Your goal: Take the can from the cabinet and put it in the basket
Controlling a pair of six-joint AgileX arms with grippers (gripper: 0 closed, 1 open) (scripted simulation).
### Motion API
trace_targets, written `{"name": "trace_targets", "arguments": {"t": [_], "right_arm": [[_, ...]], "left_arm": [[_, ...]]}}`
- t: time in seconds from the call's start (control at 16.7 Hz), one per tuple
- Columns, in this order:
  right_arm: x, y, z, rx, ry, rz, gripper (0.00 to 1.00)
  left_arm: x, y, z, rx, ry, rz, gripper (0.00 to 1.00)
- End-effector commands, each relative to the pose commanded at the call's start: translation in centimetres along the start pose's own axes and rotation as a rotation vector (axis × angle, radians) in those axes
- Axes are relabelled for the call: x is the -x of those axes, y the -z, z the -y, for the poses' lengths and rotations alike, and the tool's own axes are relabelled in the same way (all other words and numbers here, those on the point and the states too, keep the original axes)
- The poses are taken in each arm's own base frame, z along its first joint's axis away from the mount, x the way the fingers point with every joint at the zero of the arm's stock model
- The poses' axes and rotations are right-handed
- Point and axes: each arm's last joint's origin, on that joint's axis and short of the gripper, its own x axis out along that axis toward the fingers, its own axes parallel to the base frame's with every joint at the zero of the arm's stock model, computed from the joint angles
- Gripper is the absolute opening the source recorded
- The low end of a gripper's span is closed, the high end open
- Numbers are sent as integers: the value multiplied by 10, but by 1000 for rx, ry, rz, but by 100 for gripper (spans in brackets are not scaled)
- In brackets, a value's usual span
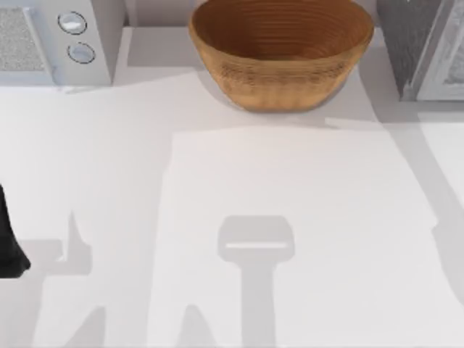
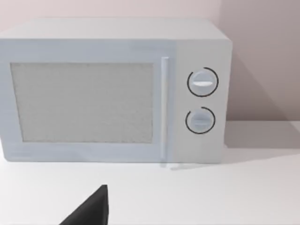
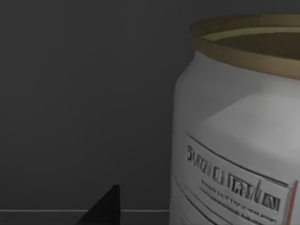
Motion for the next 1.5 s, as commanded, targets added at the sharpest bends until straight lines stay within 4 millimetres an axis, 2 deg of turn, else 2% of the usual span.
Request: {"name": "trace_targets", "arguments": {"t": [0.6,1.2,1.32,1.5], "right_arm": [[0,0,0,0,0,0,2],[2,-1,-1,-2,-3,1,0],[19,-10,-9,-1,-10,0,0],[70,-32,-15,0,-7,-3,0]], "left_arm": [[0,0,0,0,0,0,100],[0,0,0,0,0,0,100],[0,0,0,0,0,0,100],[0,0,0,0,0,0,100]]}}
